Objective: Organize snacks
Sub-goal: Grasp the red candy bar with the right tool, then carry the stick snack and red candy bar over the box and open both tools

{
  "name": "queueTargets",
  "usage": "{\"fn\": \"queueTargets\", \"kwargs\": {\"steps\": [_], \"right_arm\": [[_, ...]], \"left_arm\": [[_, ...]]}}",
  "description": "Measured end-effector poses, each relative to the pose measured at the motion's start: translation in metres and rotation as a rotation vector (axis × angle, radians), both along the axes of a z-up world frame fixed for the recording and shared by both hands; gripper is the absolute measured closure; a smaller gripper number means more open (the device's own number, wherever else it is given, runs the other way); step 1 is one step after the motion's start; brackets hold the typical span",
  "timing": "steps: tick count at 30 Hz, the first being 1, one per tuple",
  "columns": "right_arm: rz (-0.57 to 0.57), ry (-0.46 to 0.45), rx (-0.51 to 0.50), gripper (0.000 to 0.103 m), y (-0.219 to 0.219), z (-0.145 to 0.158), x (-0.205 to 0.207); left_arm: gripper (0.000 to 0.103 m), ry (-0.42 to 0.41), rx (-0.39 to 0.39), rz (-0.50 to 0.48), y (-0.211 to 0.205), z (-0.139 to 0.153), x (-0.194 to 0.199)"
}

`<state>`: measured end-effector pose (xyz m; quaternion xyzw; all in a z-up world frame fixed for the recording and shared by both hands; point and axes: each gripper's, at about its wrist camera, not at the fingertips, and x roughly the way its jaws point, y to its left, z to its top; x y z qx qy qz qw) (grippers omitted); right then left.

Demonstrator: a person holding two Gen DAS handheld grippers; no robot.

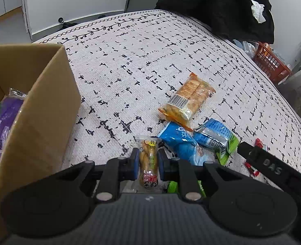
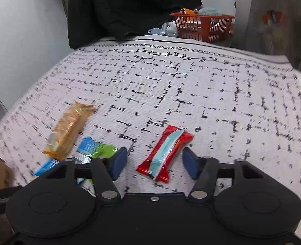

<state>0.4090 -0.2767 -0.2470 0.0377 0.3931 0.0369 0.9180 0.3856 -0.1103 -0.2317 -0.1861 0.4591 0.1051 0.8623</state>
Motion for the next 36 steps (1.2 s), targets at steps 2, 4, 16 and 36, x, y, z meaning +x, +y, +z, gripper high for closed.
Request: {"fn": "queueTargets", "kwargs": {"steps": [2,4,16,36], "right_arm": [[-0.008,-0.001,-0.031,0.066,-0.001,0.001,-0.001],[-0.026,0.006,-0.029,0.077,-0.006,0.002,-0.002],[0.002,-0.028,0.093,0.080,-0.008,0.027,-0.025],[0.180,-0.059,0.278,0.080,0.047,0.064,-0.051]], "left_arm": [[0.085,0.000,-0.007,0.002,0.002,0.001,-0.002],[0.085,-0.007,-0.005,-0.005,0.002,0.004,-0.004],[0.085,-0.075,0.017,-0.019,0.002,0.043,-0.014],[0.085,-0.160,0.051,0.070,0.037,0.104,-0.057]]}}
